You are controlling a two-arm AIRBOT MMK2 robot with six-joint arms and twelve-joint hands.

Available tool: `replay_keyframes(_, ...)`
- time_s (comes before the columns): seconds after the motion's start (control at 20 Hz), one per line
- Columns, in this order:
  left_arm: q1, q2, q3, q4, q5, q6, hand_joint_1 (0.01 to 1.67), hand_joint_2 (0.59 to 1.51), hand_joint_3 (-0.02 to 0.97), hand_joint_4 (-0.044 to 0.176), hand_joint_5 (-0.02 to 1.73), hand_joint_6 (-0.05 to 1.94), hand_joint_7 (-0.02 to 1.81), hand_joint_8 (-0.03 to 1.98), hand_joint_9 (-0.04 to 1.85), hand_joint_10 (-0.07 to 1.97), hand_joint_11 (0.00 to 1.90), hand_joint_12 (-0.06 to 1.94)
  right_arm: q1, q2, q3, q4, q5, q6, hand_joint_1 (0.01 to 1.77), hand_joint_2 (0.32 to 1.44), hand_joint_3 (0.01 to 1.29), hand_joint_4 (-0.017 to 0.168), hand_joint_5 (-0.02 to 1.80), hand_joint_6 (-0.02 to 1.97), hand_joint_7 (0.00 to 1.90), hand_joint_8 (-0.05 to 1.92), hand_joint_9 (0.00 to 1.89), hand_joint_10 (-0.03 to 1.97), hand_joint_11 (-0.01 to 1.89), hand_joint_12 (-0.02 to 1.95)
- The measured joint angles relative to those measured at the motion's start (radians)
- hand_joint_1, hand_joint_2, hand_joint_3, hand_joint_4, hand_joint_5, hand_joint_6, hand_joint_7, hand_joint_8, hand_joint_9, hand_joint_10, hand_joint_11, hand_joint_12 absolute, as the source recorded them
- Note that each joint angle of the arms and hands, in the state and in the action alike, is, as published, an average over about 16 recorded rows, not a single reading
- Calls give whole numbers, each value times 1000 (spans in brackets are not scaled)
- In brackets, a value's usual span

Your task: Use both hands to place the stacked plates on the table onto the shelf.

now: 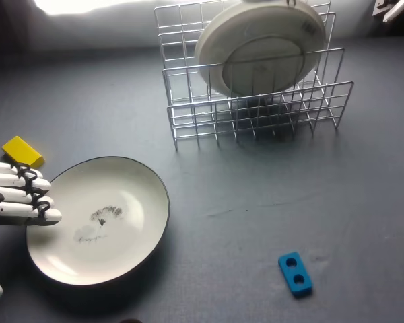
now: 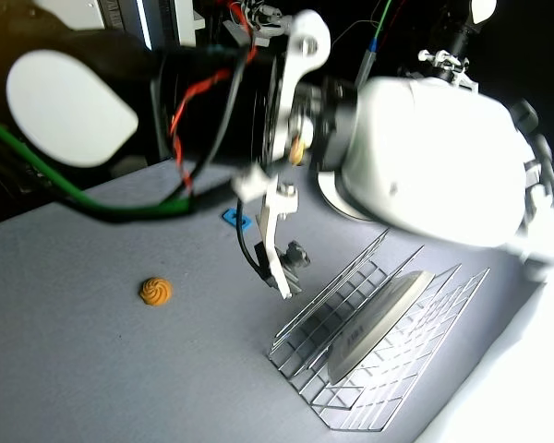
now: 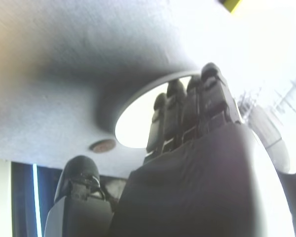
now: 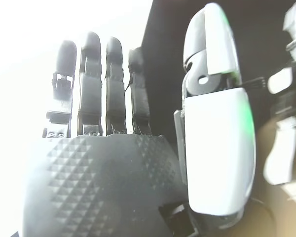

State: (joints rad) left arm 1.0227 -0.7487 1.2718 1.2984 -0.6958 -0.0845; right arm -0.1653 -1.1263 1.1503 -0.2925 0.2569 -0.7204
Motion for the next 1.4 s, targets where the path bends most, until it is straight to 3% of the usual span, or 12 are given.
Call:
replay_keyframes(0.35,42,-8,1,-8,4,-8,22,1127,19,0,24,-3,46,-1,-10,-28,16,-6,-37,-9,-154,-44,-43,-199,1201,971,16,0,162,46,170,21,171,22,19,496)
replay_keyframes(0.6,64,-13,2,-13,7,-13,22,1128,19,-2,12,-9,23,-6,-15,-30,17,-7,-93,-63,-194,-43,-97,-256,1280,967,16,1,63,46,50,21,51,22,19,202)
replay_keyframes(0.8,72,-16,3,-15,7,-15,22,1129,20,-4,9,-14,11,-8,-13,-31,19,-7,-138,-128,-176,-32,-144,-276,1342,971,16,2,27,46,12,22,12,21,26,55)
replay_keyframes(1.05,73,-18,6,-16,6,-15,23,1132,20,-3,10,-10,9,-8,-14,-31,21,-5,-189,-223,-115,-12,-184,-286,1364,987,16,2,31,46,11,22,12,21,26,63)
replay_keyframes(1.4,73,-21,10,-16,4,-15,22,1129,19,-3,9,-12,8,-8,-14,-31,24,-1,-238,-360,7,15,-180,-288,1378,1003,16,2,42,46,11,23,11,22,22,113)
